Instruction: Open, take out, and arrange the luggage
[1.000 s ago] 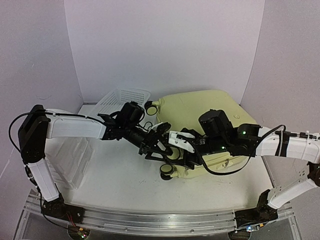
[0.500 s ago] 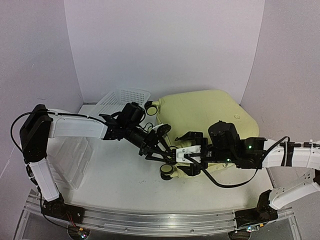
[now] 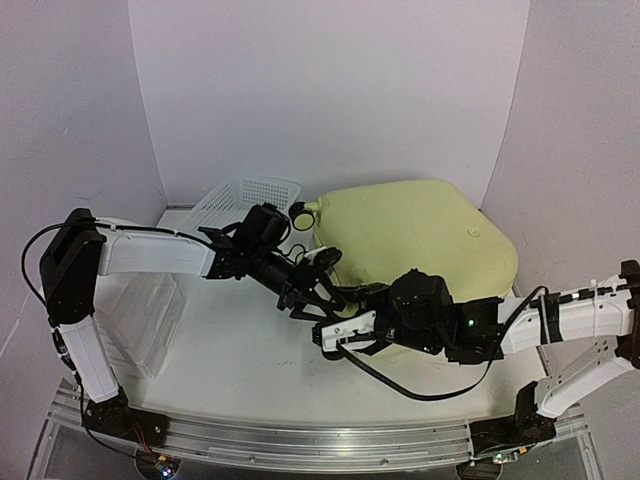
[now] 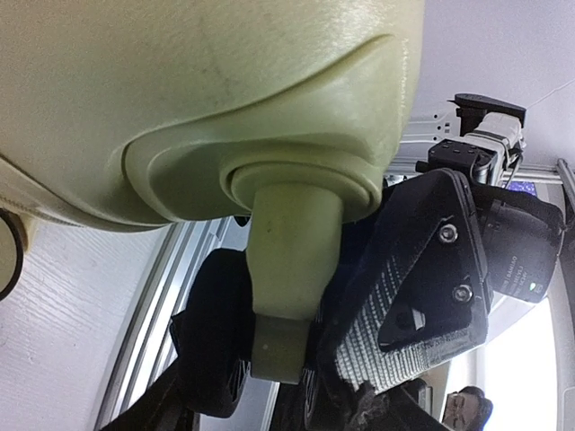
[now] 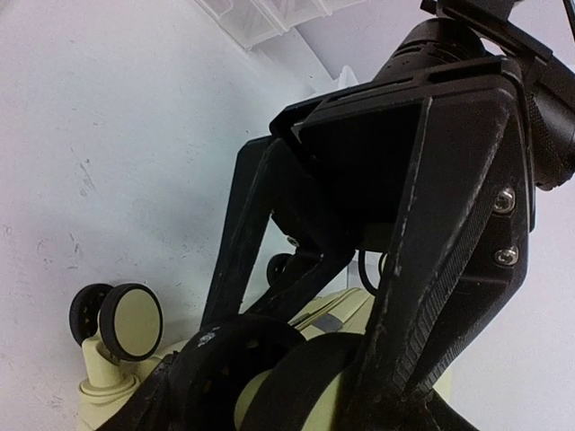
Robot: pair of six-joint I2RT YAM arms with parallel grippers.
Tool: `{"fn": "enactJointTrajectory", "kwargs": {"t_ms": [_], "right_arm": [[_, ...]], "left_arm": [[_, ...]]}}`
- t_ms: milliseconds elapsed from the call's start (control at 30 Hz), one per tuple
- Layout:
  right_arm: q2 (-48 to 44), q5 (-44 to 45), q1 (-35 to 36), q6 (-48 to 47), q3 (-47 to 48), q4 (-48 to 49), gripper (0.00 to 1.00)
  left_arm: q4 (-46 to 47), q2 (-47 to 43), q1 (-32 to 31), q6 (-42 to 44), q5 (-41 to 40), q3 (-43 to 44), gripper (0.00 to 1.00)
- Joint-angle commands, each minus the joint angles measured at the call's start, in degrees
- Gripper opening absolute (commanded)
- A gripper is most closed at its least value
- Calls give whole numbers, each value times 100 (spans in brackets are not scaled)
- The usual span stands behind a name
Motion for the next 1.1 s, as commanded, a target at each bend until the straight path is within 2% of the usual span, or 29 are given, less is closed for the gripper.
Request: {"fn": "enactJointTrajectory", "kwargs": {"t_ms": [0,167,333,400,500,567,633,733,867,1000,1067], "right_arm": [[-181,247,-37,89,141,442,42],[-261,171,-58,489,393,-155,21],[-188,-182,-271,1178,893,-773,16],[-122,-419,-447,1518,1156,-983,18],[190,-591,-702,1874,1705,-1654,18],[425,-602,-773,1998,1944,-1812,18],[572,-678,-879,2206,2108,-1833,18],[788,-633,-1000,2482,2401,-1943,18],[988,-599,-1016,2822,2737,-2187,18],[1088,-434,-1026,3149,2892,-2317,17],[1123,-397,-1024,3258,2935,-2344,17]], "left_arm": [[585,-411,5,51,218,87,64],[585,-1209,378,501,-544,-744,82],[536,-2534,469,1547,-2046,-1679,96],[546,-3066,358,1897,-3016,-2072,98],[926,-3552,-241,2461,-4517,-2535,97],[1608,-3662,-708,2780,-5236,-2905,92],[2685,-3701,-1126,3006,-5758,-3451,86],[4705,-3446,-1800,3499,-6879,-4308,79],[5189,-2512,-2711,4087,-8157,-4068,77],[6460,-1229,-3063,4129,-8921,-3835,68],[7018,-630,-3180,4237,-9306,-3653,67]]}}
